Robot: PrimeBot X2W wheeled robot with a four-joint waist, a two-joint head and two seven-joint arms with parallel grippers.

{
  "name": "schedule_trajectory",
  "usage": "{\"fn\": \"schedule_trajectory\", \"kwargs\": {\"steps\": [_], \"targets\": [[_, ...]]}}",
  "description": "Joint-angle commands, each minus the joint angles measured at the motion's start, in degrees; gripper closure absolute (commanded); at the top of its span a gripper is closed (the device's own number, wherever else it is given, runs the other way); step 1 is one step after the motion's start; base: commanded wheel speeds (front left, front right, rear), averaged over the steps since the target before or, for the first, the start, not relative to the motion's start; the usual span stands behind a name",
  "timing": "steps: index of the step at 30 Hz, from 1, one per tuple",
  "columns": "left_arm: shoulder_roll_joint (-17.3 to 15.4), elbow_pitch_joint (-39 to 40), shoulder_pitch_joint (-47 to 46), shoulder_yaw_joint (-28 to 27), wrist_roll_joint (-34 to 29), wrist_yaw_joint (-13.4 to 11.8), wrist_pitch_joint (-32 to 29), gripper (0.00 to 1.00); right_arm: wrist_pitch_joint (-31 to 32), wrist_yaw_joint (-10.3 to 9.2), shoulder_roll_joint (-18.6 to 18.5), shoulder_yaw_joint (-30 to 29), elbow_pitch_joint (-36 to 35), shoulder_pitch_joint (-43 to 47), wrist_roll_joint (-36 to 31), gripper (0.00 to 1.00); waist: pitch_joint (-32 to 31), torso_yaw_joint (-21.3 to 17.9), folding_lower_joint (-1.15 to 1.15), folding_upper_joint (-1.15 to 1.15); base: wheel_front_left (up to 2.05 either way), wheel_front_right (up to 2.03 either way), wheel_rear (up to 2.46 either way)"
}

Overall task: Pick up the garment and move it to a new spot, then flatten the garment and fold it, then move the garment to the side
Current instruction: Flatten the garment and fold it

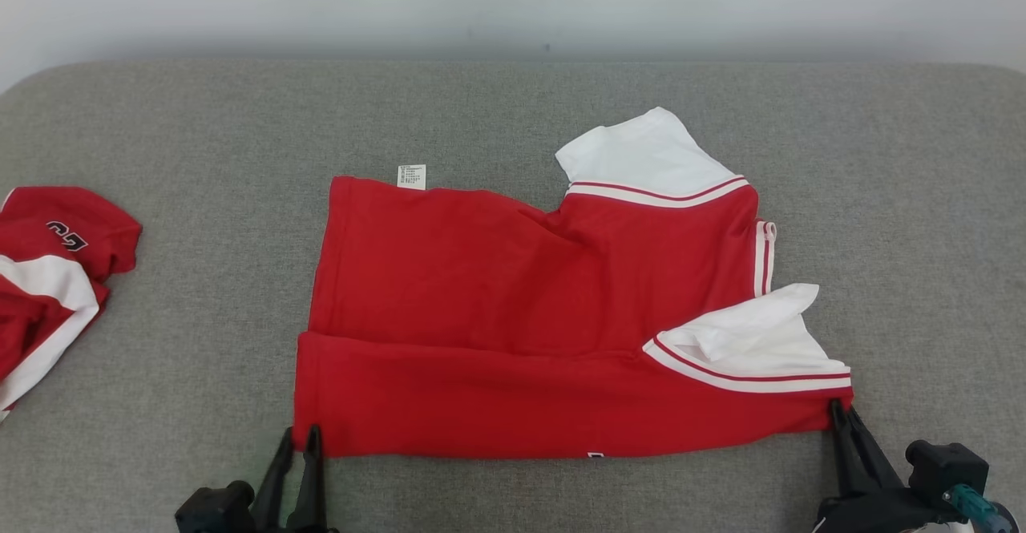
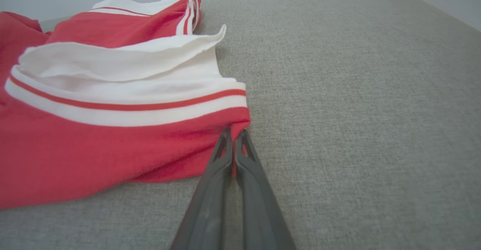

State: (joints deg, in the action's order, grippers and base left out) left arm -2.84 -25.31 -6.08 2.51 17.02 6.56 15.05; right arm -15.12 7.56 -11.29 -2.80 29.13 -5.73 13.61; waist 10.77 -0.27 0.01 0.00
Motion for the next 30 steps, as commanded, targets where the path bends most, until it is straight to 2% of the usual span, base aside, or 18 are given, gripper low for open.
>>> {"fn": "schedule_trajectory", "kwargs": {"steps": [1,2,6,7,8,18,30], "targets": [[-0.09,-0.43,-0.90,0.42,0.02,0.35,0.18,0.77,-0.02,-0.16,-0.35,0.08,-0.07,-0.35,0.31,1.00,0.24,-0.03,-0.01,0.00,0.00,0.00,0.00],[-0.14,-0.63,-1.02,0.47,0.05,0.44,0.18,0.80,-0.01,-0.16,-0.36,0.11,-0.11,-0.39,0.30,1.00,0.35,-0.03,-0.01,0.00,0.00,0.00,0.00],[-0.10,-1.94,-1.31,0.76,0.31,0.46,0.18,0.76,-0.01,-0.16,-0.16,0.14,-0.21,-0.64,0.03,1.00,0.73,-0.04,-0.01,0.00,0.00,0.00,0.00],[-0.11,-2.28,-1.53,0.80,0.42,0.41,0.18,0.85,-0.01,-0.16,-0.25,0.08,-0.22,-0.68,0.09,1.00,0.81,-0.01,-0.01,0.00,0.00,0.00,0.00],[-0.13,-2.48,-1.83,0.79,0.45,0.44,0.18,1.00,-0.01,-0.16,-0.36,0.04,-0.23,-0.74,0.19,1.00,0.87,0.00,-0.01,0.00,0.00,0.00,0.00],[-0.14,-6.21,-0.40,0.30,1.57,0.55,0.18,1.00,-0.01,-0.16,0.39,-0.46,-0.30,0.45,0.51,1.00,-0.97,-0.15,-0.01,0.00,0.00,0.00,0.00],[-0.20,-10.47,5.33,-2.21,0.03,0.74,0.16,1.00,-0.02,-0.16,1.98,-0.03,0.87,6.13,0.23,1.00,-9.51,-1.14,-0.01,0.00,0.00,0.00,0.00]]}}
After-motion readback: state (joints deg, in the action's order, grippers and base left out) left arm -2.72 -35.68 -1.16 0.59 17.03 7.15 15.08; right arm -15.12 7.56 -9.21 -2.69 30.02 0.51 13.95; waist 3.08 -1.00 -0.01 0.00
